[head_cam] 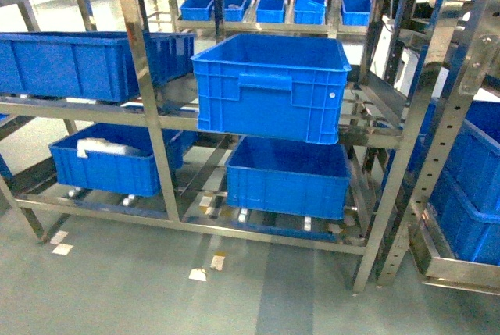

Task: Pick red block from blue box to shelf

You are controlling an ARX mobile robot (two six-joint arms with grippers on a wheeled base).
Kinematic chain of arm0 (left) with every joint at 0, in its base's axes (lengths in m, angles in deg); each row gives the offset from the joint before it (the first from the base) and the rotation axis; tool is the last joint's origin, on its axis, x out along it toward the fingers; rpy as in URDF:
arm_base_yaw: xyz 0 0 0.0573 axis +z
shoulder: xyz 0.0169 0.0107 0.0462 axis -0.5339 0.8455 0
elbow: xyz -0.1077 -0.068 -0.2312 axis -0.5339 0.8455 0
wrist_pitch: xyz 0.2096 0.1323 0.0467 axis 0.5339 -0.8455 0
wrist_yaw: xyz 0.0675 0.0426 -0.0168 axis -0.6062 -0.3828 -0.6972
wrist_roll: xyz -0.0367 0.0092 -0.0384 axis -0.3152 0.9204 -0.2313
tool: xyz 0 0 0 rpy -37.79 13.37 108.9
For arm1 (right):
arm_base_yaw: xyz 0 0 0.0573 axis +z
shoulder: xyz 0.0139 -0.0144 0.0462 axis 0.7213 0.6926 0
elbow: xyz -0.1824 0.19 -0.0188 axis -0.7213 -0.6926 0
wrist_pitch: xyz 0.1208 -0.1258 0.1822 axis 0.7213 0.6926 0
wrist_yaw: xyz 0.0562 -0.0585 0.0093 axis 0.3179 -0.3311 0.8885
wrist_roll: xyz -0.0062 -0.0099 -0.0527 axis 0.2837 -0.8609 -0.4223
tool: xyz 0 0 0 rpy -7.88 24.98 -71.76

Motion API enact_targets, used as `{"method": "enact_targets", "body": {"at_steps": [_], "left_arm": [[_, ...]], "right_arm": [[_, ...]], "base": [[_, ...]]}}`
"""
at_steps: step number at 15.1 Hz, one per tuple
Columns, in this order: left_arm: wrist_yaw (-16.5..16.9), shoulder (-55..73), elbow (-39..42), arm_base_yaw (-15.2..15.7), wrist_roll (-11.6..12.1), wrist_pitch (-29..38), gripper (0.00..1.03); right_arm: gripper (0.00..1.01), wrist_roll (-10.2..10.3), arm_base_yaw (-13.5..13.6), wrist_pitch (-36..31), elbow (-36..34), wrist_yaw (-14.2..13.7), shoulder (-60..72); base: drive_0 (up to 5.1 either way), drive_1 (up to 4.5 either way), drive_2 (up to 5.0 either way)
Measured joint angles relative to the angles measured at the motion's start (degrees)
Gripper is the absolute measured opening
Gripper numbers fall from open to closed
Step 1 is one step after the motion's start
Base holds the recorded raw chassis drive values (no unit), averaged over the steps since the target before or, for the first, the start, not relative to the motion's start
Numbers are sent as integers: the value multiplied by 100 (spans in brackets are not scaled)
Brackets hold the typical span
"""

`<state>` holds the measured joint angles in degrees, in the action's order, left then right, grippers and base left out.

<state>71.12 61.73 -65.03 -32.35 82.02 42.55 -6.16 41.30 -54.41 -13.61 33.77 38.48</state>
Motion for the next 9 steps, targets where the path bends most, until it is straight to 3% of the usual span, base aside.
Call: {"method": "enact_targets", "body": {"at_steps": [9], "left_arm": [[2,0,0,0,0,-7,98]], "right_arm": [[26,0,0,-15,0,0,2]], "base": [[-7,417,-431]]}}
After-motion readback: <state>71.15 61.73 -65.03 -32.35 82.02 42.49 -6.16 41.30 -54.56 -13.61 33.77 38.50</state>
